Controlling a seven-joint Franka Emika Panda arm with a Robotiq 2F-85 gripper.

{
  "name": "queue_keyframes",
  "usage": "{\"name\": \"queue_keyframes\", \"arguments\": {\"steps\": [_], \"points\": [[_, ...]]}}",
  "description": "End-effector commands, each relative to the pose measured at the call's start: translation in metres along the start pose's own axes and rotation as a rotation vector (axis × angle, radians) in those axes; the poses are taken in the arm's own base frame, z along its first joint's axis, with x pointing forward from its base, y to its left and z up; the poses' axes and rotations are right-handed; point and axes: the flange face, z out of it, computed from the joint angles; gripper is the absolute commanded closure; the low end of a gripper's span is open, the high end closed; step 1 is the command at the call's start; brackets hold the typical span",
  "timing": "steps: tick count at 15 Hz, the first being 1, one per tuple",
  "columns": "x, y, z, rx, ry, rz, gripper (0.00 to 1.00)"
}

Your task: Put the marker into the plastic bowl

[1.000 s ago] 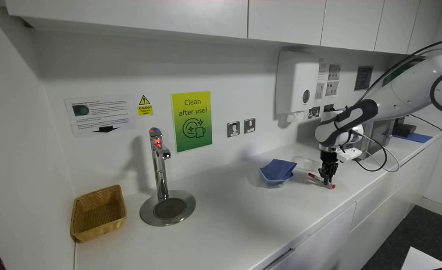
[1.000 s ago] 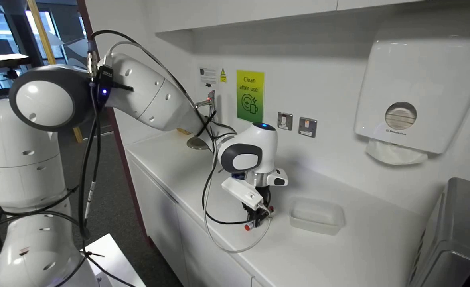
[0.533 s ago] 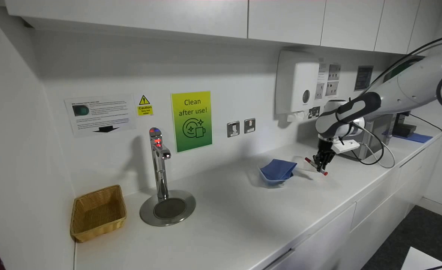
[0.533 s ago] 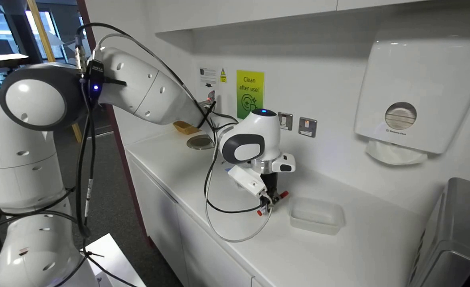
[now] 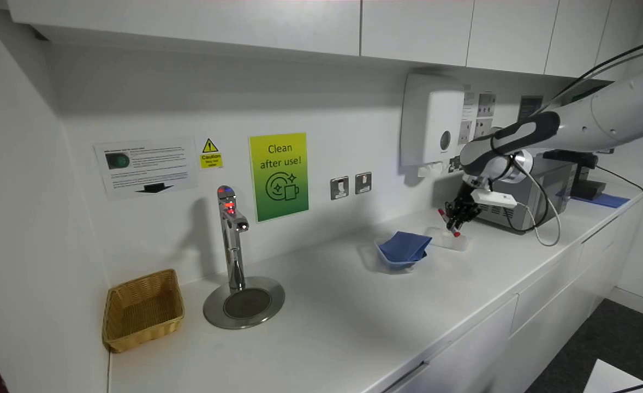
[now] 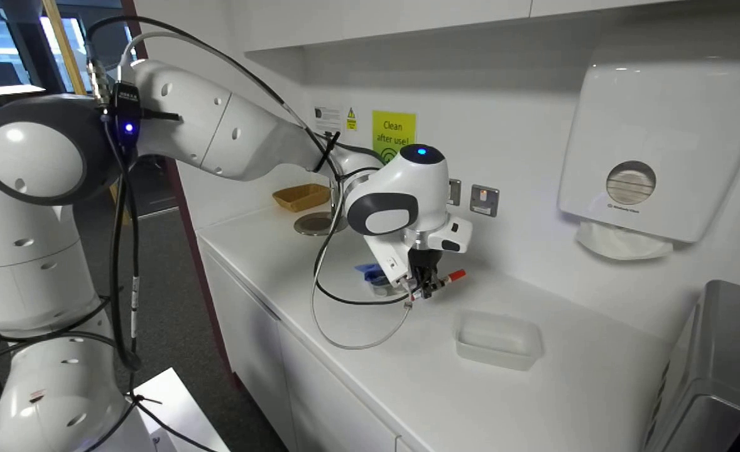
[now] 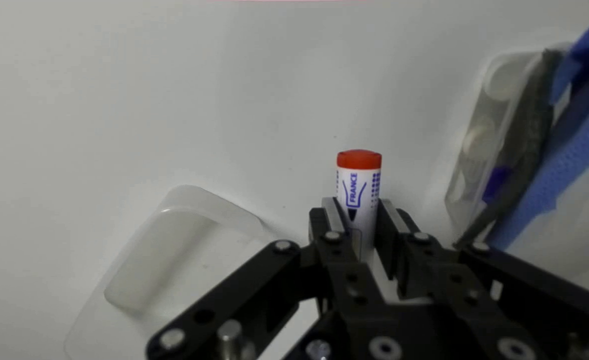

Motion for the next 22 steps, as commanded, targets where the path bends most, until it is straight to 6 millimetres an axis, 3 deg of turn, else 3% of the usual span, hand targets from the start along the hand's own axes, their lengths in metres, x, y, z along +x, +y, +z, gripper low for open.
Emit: {"name": "queue_keyframes", "arguments": {"steps": [1,6,14,18,22], "points": [[0.021,0.005,-0.027,0.078,0.042,0.176,0.95],[0.051,0.031,-0.045,0.106,0.065,0.346,0.95],[0.086,0.082,-0.034,0.159,-0.020,0.484,0.95],[0.101,0.092,-0.026,0.183,-0.077,0.505,0.95],[0.108,0.088,-0.017,0.181,-0.145,0.519,0.95]]}}
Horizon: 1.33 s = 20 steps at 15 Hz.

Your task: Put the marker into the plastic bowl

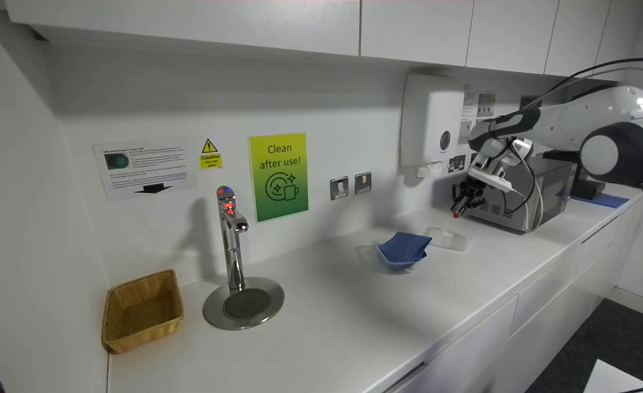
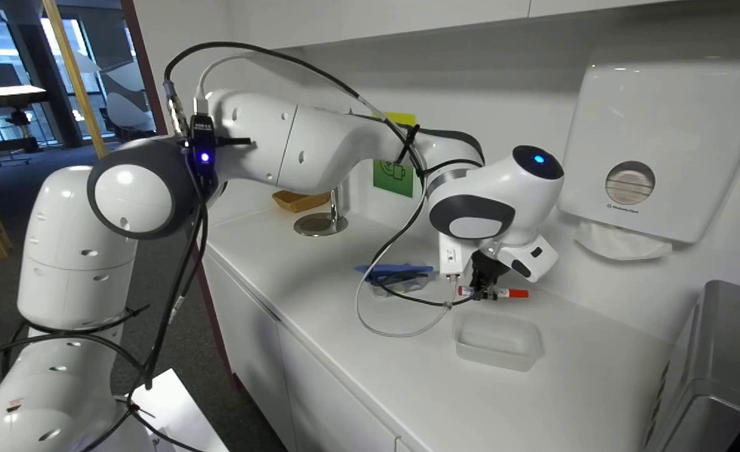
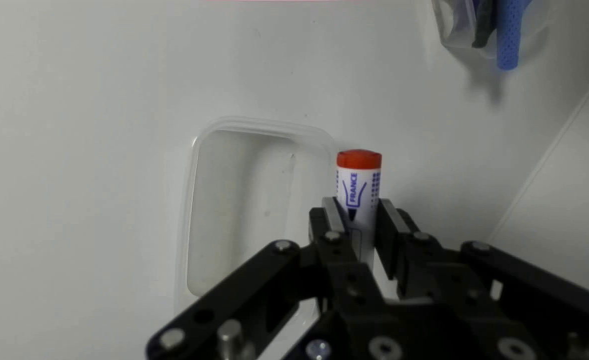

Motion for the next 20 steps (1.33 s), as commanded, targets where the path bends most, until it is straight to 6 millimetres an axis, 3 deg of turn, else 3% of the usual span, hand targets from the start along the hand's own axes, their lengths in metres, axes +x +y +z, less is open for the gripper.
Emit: {"name": "queue_keyframes", "arguments": {"steps": [1,14,20], "points": [[0.010,-0.012,-0.001,0.009,-0.052,0.029,0.95],[0.029,-0.025,0.038,-0.057,-0.061,0.074,0.95],[0.030,-0.017,0.047,-0.102,-0.056,0.063,0.95]]}}
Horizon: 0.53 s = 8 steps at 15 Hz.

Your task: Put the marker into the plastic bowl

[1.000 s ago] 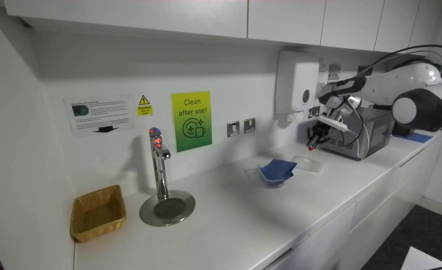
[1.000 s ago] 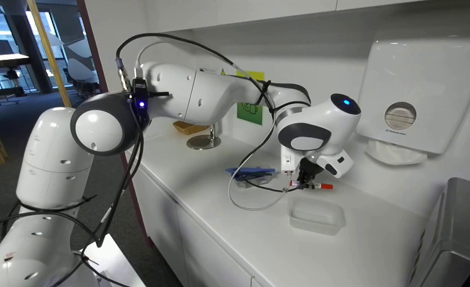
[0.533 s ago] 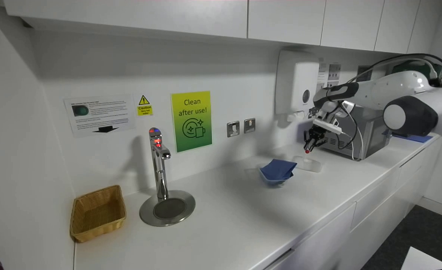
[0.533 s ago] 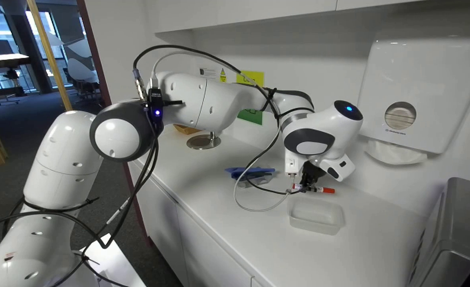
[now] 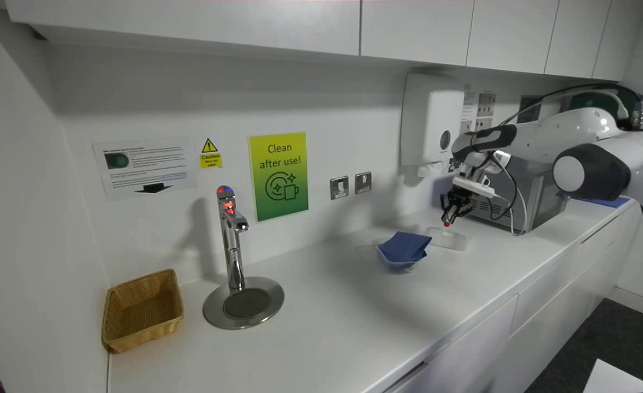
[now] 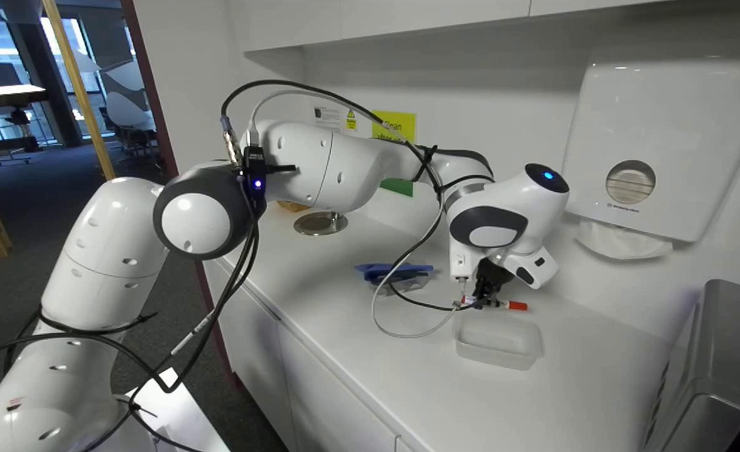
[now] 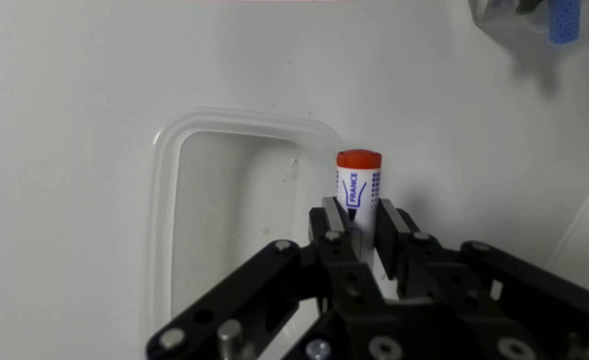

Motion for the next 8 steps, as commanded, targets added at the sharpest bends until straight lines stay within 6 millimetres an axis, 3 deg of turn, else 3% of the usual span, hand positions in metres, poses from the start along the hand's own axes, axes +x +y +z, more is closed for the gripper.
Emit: {"name": "queue_keyframes", "arguments": {"steps": [1,8], "points": [[0.003,0.004,-0.005,-0.028,-0.002,0.016,0.95],[0.006,0.016,0.018,-0.090,-0.019,0.015,0.95]]}}
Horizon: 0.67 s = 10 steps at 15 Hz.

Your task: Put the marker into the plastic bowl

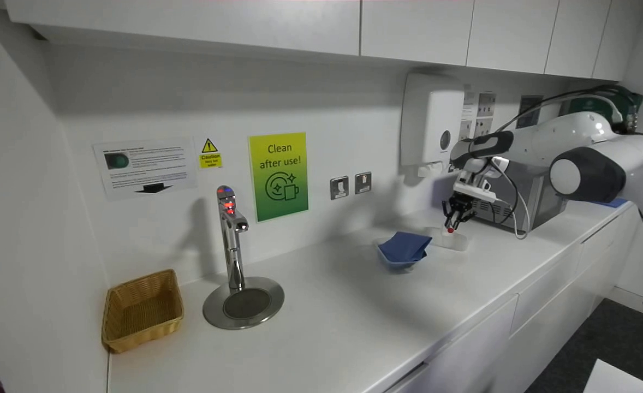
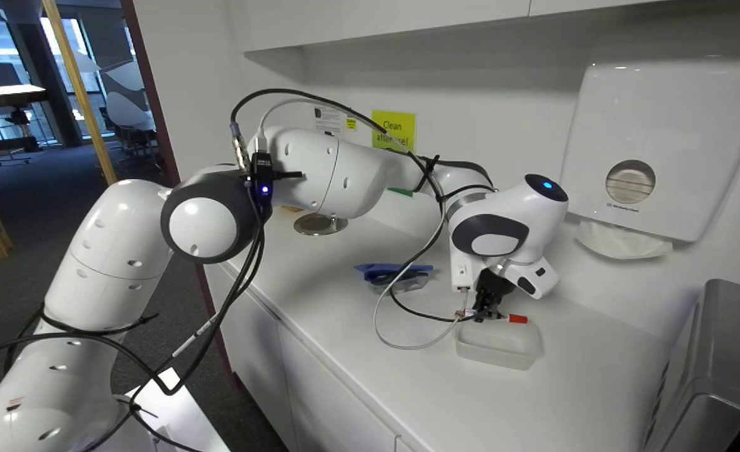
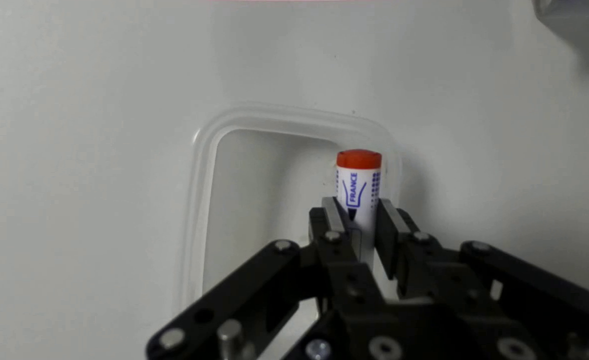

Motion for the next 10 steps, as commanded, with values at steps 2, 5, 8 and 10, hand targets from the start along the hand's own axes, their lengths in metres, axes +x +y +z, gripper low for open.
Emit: {"name": "queue_keyframes", "arguments": {"steps": [2,5,8,10], "points": [[0.0024,0.0060,0.0058,-0.038,-0.014,0.022,0.95],[0.0045,0.0058,0.0112,-0.052,-0.016,0.024,0.95],[0.0044,0.0020,0.0108,-0.058,-0.014,0.023,0.95],[0.0030,-0.0023,0.0096,-0.053,-0.010,0.016,0.95]]}}
